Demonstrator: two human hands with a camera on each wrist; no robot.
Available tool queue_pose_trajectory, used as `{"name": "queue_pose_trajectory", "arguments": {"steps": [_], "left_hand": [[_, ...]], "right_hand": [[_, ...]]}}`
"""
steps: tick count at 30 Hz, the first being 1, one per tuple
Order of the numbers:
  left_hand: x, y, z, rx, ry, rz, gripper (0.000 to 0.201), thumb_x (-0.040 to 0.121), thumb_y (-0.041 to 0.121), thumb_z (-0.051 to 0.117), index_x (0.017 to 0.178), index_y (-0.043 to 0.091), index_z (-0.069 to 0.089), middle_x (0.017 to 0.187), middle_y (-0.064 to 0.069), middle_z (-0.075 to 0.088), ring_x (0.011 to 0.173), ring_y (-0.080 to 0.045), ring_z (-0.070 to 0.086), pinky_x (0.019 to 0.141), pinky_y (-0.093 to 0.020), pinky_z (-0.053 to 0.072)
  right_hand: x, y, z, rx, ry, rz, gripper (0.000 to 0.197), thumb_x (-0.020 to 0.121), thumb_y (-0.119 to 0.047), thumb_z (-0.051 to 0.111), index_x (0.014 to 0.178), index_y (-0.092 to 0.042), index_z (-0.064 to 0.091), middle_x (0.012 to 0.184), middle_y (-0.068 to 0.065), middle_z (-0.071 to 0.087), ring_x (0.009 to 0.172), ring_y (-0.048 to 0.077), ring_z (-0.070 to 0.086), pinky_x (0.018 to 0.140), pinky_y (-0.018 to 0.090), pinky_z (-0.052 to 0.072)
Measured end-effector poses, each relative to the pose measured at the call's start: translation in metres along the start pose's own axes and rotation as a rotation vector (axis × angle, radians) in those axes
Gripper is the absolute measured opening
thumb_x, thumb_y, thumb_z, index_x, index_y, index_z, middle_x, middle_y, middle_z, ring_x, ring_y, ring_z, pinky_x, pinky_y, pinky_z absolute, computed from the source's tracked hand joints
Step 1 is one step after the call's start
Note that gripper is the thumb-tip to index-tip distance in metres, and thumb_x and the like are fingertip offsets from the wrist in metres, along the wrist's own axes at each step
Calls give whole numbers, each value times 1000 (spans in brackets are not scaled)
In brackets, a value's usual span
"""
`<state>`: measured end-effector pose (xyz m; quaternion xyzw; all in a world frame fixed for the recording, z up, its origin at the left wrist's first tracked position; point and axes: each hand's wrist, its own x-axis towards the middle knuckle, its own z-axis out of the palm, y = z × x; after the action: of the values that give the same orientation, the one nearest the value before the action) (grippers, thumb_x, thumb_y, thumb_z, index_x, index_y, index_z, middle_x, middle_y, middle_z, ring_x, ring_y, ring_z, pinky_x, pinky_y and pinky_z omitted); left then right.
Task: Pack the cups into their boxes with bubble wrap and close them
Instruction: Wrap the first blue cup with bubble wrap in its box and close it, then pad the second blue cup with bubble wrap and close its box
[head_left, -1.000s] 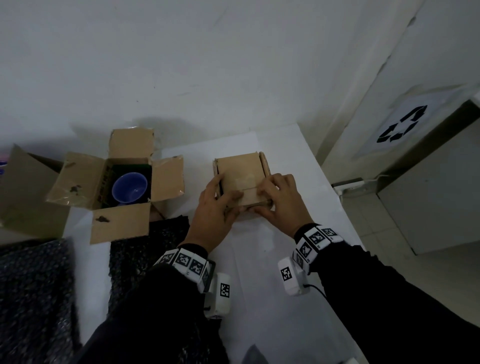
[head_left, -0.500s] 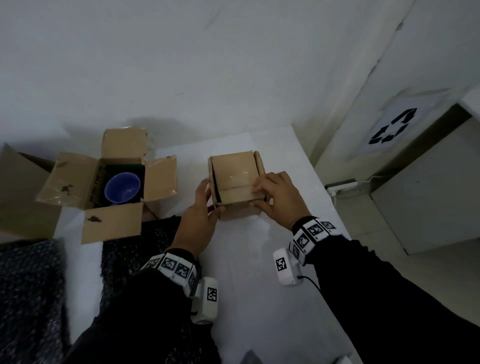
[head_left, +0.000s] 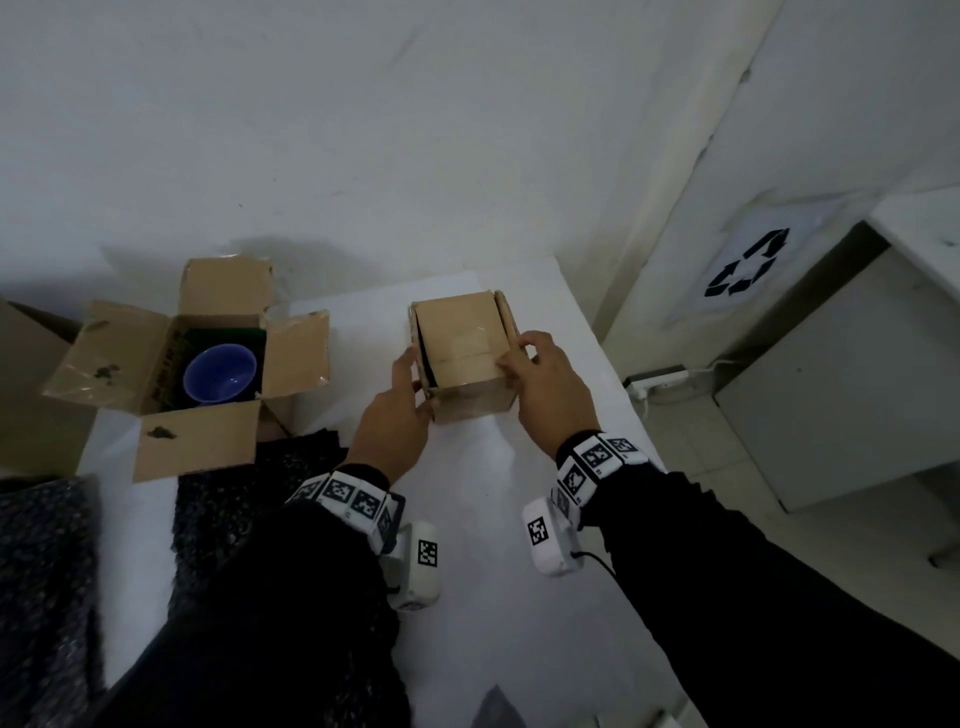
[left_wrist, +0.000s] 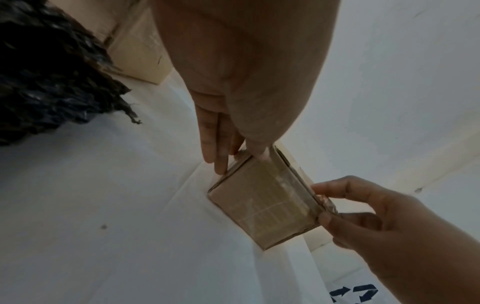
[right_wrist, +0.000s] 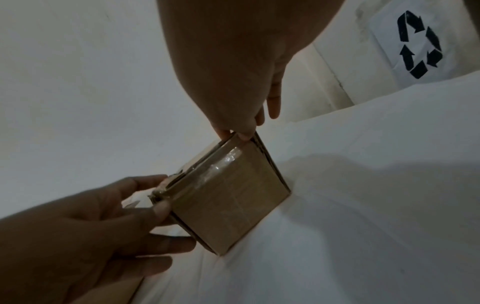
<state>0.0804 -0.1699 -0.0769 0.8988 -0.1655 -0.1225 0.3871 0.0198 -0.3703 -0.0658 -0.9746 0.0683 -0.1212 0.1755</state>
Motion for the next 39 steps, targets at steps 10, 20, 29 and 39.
{"name": "queue_pose_trajectory", "arguments": {"steps": [10,20,29,39], "left_hand": [[-80,-14,-50,151,-83,4,40,91,28,64,130,23,56,120,1,66,96,-14,64,91,-35,52],[-134,-88,-147,237,15,-143,20,93,27,61,112,23,64,106,1,69,93,-14,62,82,-26,47],[-164,-155,-157,306,-298,-33,64,90,47,60,145,28,33,147,1,30,130,-20,42,107,-32,39],[-162,-179,-148,123,-200,-24,118,61,86,61,152,28,14,151,3,36,137,-17,37,112,-42,37]], "right_hand": [[-19,-49,-12,-10,12,-51,50,79,-13,55,128,-18,53,137,12,45,118,36,42,88,47,47],[-53,-182,32,54,-576,-370,60,84,-43,64,139,-28,45,138,8,45,126,34,36,99,52,39],[-89,-236,80,-278,-660,-275,64,81,-53,67,135,-23,50,147,6,37,141,31,18,113,64,3],[-65,-235,59,565,-172,34,32,71,-16,81,74,-21,49,81,-4,48,73,12,49,65,23,37]]}}
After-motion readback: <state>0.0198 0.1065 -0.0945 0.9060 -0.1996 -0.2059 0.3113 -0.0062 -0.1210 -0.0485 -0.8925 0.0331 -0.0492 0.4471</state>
